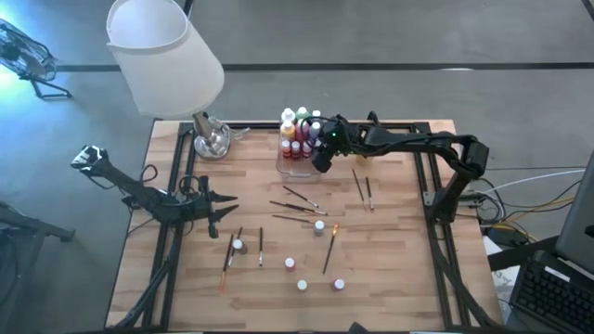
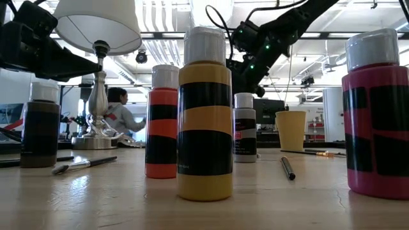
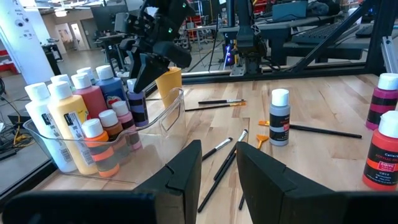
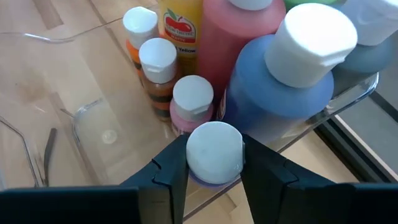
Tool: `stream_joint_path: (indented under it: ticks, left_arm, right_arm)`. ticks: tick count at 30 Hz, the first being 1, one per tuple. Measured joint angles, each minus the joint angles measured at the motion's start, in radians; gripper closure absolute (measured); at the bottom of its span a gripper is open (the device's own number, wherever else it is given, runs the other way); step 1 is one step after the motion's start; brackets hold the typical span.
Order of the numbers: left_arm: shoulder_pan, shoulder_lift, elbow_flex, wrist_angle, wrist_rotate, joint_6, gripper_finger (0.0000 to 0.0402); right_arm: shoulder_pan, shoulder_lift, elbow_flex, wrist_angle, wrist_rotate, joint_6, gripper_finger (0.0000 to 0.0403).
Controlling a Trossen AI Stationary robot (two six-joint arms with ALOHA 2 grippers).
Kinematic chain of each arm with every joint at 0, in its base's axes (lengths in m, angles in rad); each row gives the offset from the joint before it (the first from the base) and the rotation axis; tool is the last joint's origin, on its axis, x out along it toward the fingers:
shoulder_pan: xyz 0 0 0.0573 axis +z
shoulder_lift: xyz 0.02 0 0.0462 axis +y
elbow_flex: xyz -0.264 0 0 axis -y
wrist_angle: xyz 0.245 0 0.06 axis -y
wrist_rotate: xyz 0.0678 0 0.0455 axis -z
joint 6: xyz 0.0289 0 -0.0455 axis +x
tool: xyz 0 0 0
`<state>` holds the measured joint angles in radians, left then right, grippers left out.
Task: Pick & Place Paint Supplies
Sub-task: Put the small blue paint bottle into the bin
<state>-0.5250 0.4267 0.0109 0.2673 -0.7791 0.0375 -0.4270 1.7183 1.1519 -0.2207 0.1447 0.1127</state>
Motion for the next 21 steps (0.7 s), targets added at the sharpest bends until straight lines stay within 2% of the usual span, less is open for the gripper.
stream_joint_path:
  ticks: [4, 11, 21]
  left_arm:
    - [0.0, 0.0, 0.0, 0.0, 0.0, 0.0, 0.0293]
    - [0.0, 0.0, 0.0, 0.0, 0.0, 0.0, 0.0293]
    - [0.0, 0.0, 0.0, 0.0, 0.0, 0.0, 0.0293]
  right_arm:
    - [-0.003, 0.001, 0.0, 0.0, -0.001, 0.009, 0.0276]
    - [-0.006, 0.001, -0.022, 0.022, -0.013, 0.01, 0.0291]
    - [-0.024, 0.001, -0.094, 0.113, -0.026, 0.029, 0.0277]
